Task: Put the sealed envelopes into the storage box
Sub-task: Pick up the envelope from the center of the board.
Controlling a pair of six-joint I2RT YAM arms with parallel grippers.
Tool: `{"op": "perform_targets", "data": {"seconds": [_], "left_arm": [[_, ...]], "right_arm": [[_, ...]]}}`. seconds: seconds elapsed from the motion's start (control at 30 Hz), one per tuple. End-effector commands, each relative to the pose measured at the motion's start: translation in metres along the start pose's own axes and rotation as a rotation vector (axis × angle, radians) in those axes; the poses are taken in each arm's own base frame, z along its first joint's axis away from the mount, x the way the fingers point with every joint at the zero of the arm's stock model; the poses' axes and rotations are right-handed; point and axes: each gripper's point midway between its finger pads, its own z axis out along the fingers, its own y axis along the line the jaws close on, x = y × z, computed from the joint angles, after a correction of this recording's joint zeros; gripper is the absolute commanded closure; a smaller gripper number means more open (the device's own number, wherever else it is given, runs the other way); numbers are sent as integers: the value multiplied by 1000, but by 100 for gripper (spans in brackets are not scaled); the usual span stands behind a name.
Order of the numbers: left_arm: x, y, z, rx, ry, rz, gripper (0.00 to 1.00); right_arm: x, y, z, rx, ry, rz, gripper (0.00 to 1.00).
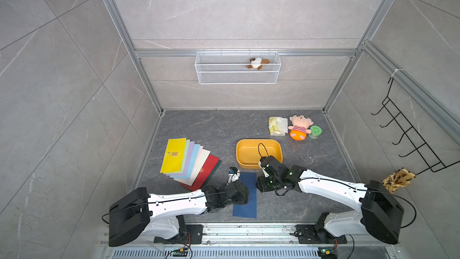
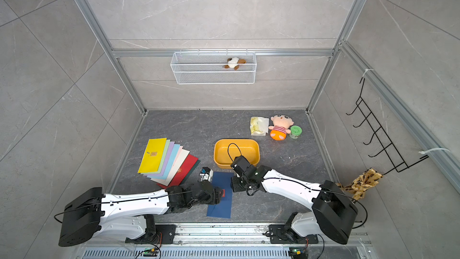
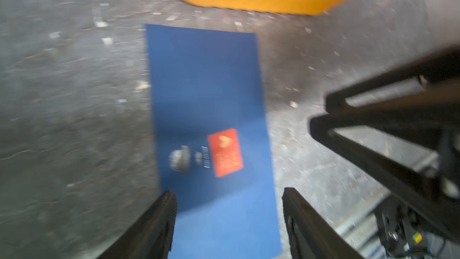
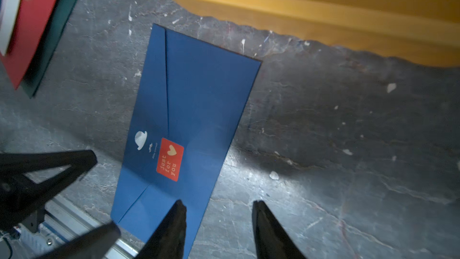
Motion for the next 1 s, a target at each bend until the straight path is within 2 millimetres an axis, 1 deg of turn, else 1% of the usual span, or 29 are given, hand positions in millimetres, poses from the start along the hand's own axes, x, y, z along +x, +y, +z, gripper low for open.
{"op": "perform_targets", "data": {"seconds": [0.0, 0.07, 0.13, 0.2, 0.37, 0.43, 0.6, 0.73, 0.97], "left_arm": [[-5, 24, 3, -17, -9, -110, 28], [-3, 27, 8, 5, 10, -130, 28], [2, 25, 11, 26, 36, -130, 30], [9, 22, 16, 56, 62, -134, 32], [20, 18, 22, 112, 96, -161, 34], [23, 15, 22, 144, 103, -174, 34], [21, 6, 23, 185, 98, -177, 34], [13, -4, 18, 237, 73, -178, 34], [2, -14, 4, 325, 13, -193, 34]], "right_arm": [[2, 6, 14, -12, -29, 88, 48], [6, 6, 18, -9, -32, 126, 47], [10, 2, 24, -3, -37, 182, 46], [14, 3, 30, -19, -26, 229, 46], [27, -11, 39, 27, -14, 310, 46], [33, -13, 45, 20, 6, 345, 46], [42, -11, 55, -15, 19, 394, 46], [48, -11, 62, -29, 35, 415, 47], [47, -7, 63, -77, 23, 431, 47]]}}
